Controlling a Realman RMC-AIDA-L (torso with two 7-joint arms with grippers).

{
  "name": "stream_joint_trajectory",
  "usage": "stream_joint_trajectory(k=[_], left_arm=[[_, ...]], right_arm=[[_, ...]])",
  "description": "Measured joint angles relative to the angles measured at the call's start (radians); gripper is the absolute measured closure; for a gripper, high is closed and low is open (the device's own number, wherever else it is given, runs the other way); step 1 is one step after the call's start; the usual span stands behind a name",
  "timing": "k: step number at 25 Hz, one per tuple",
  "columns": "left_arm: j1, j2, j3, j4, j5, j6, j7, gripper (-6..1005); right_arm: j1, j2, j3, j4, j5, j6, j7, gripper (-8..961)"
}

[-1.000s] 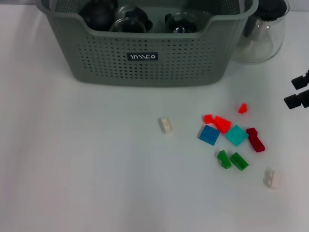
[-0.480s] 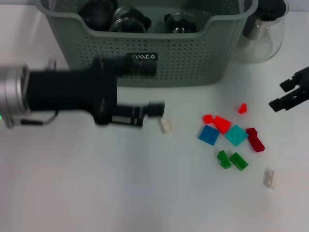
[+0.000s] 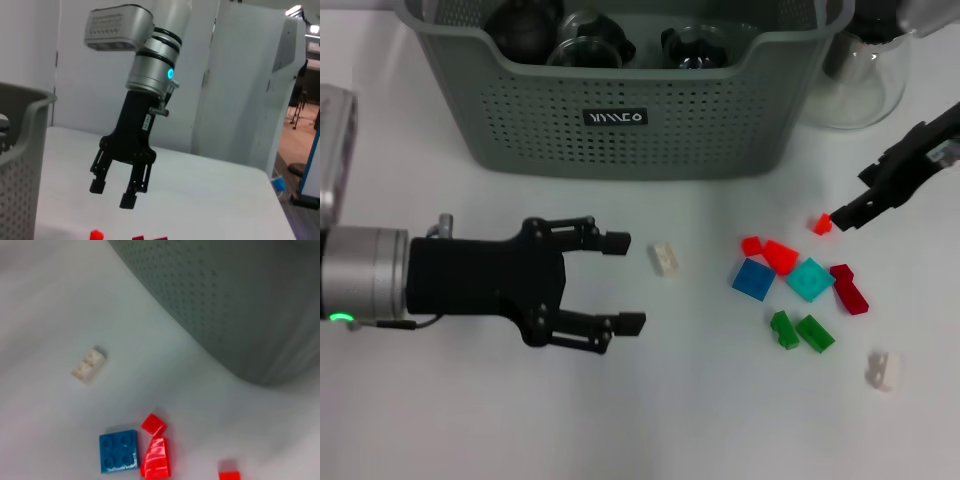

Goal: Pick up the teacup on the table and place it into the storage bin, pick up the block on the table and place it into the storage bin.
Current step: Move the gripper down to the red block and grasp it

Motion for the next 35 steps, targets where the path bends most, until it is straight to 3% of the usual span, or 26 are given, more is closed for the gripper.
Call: stream_joint_trajectory(k=[6,11,24,35], left_arm=[[-0.014,0.001,0.003,-0.061,0.018,-0.056,0.072,131],[-0.036,0.003,0.005,-0.104,0.05,-0.13,0.093,133],[-0.07,0.003,0.024,-0.178,0.071,-0.295,0.095,133],[-0.074,0.003,0.028,-0.186,0.071,-0.312,0.096,132]], right_arm=[[0.005,0.029,-0.095,0.026,-0.029,0.086,0.08,115],[0.022,0.038,-0.102,0.074,-0.057,0.125,0.093,115],[0.039,0.042,-0.107,0.129,-0.069,0.19,0.108,142],[0.051,0.057,-0.139,0.15,-0.07,0.235,0.108,214]])
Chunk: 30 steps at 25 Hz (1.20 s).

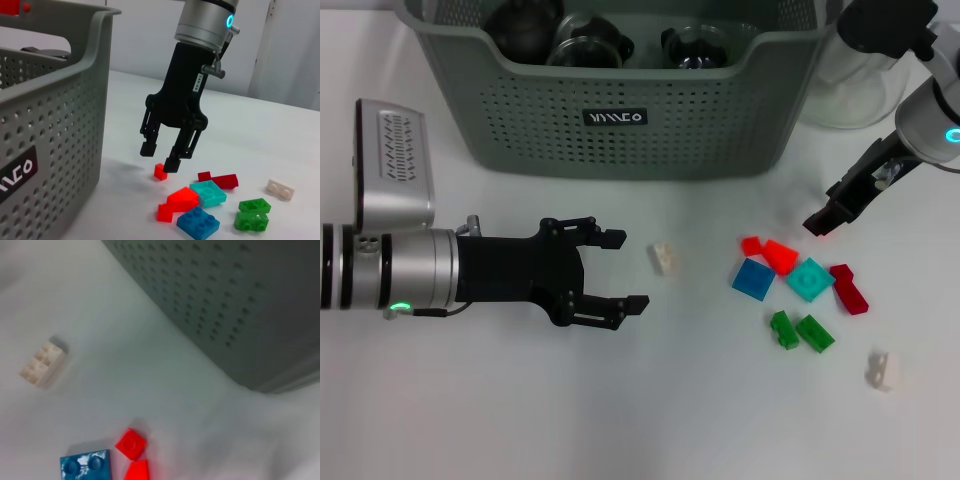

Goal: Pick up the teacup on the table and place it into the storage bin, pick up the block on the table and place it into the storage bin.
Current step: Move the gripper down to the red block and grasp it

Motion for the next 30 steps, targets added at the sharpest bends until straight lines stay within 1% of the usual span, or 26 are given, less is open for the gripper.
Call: stream_joint_trajectory(k=[2,7,15,30], left_arm=[[0.0,0.0,0.0,0.0,0.0,-0.001,0.0,132],[0.0,0.0,0.0,0.0,-0.002,-0.002,0.0,132],[0.0,0.0,0.0,-0.002,-0.001,-0.005,0.0,133],[0.004,0.001,0.0,-0.026,-0.001,-0.025,0.001,132]], right_arm=[[0.001,0.003,-0.008,0.0,0.0,0.002,0.001,227],[0.002,0.004,-0.028,0.006,0.0,0.007,0.013,358],[0.003,0.005,-0.054,0.021,0.0,0.015,0.024,384],[0.009,0.004,-0.066,0.042,0.0,0.028,0.027,672]])
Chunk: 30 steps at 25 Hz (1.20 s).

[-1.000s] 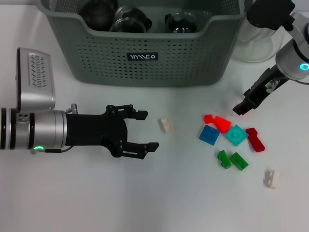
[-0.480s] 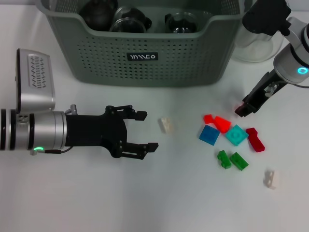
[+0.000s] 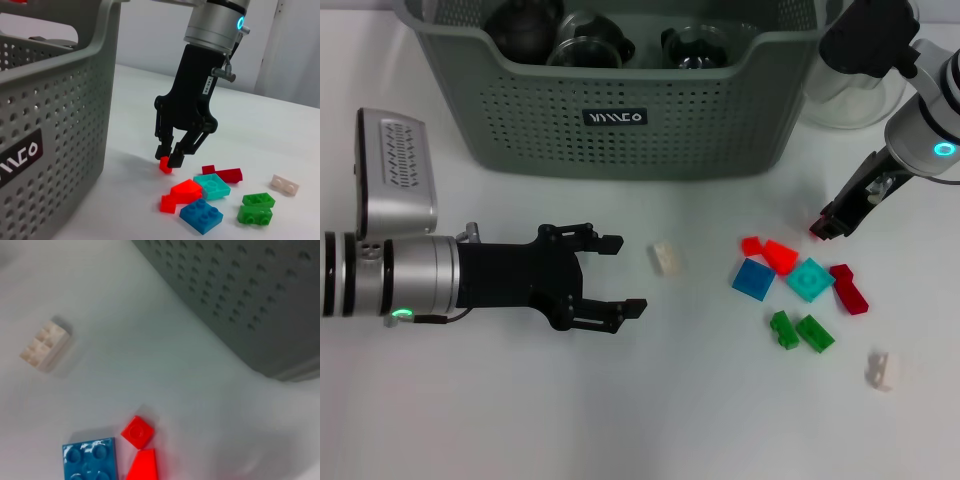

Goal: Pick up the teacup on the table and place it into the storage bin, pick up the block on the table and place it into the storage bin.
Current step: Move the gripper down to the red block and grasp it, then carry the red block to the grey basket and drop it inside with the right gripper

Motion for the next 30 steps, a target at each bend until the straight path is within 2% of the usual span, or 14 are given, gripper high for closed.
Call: stream_joint_trajectory(k=[2,24,27,30], left_arm=[[0.001,0.0,0.0,0.0,0.0,0.0,0.0,133],[0.007,0.0,-0.006,0.0,0.001,0.007,0.0,138],[0.007,0.0,-0.006,0.0,0.001,0.011,-0.002,138],[0.008,0.0,-0.007,0.001,0.001,0.018,-0.003,138]], right_arm=[[0.0,0.0,-0.001,0.0,0.0,0.0,0.001,706],[0.004,0.002,-0.012,-0.004,-0.002,-0.007,0.008,738],[-0.002,0.001,-0.003,-0.054,0.007,-0.052,0.006,743],[-0.02,-0.003,0.008,-0.183,0.066,-0.166,0.002,747]])
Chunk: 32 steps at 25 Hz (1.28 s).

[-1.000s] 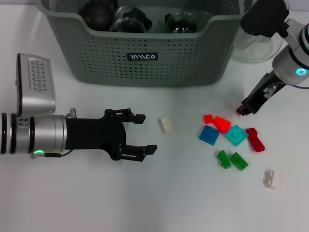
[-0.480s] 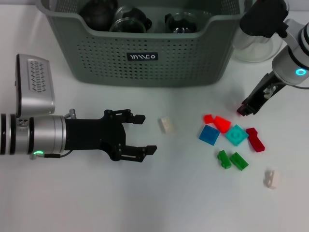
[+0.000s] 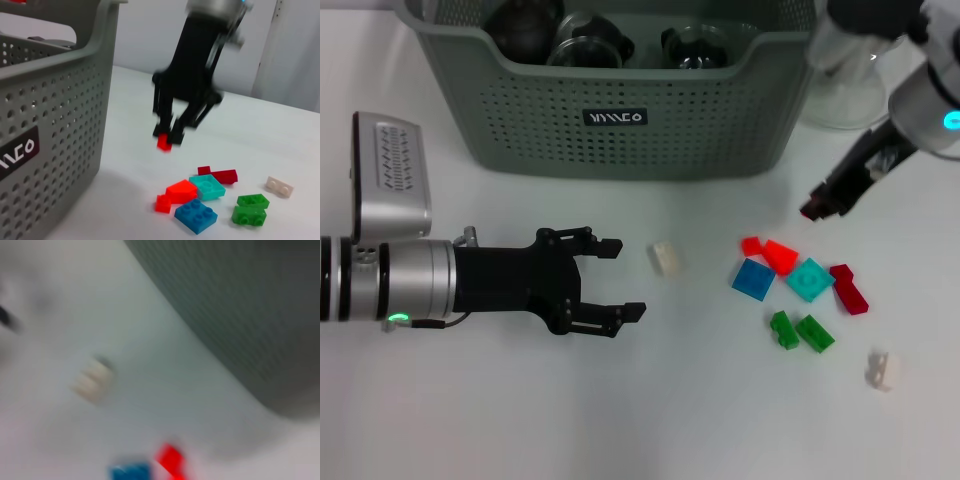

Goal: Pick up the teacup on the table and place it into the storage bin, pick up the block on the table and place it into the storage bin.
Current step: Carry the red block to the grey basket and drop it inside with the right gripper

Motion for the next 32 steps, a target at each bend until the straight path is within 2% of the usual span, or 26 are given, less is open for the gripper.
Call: stream_joint_trajectory(k=[3,6,9,12,16,21,27,32], left_arm=[[0.004,0.0,-0.001,0.001,0.0,0.002,0.001,138],[0.01,0.001,-0.001,0.003,0.0,0.002,0.002,138],[0.013,0.001,-0.001,0.003,0.0,0.002,0.002,138],[0.013,0.002,-0.002,0.004,0.0,0.002,0.002,138],[0.014,0.002,-0.003,0.004,0.0,0.002,0.002,138],[0.014,0.002,-0.004,0.002,-0.001,0.002,0.002,138],[0.014,0.002,-0.003,0.001,-0.002,0.002,0.0,138],[0.013,0.002,-0.004,0.004,-0.002,0.002,-0.003,138]], right_arm=[[-0.013,-0.007,0.027,-0.163,0.115,-0.155,-0.012,748],[0.0,-0.024,0.081,-0.286,0.286,-0.295,-0.024,749],[0.036,-0.047,0.135,-0.315,0.441,-0.356,-0.02,749],[0.075,-0.068,0.197,-0.309,0.558,-0.349,-0.016,749],[0.125,-0.084,0.259,-0.28,0.602,-0.236,0.005,749],[0.191,-0.094,0.213,-0.162,0.491,-0.021,0.028,749],[0.304,-0.077,0.139,0.078,0.274,0.234,0.033,750],[0.356,-0.047,0.107,0.225,0.115,0.413,0.06,750]])
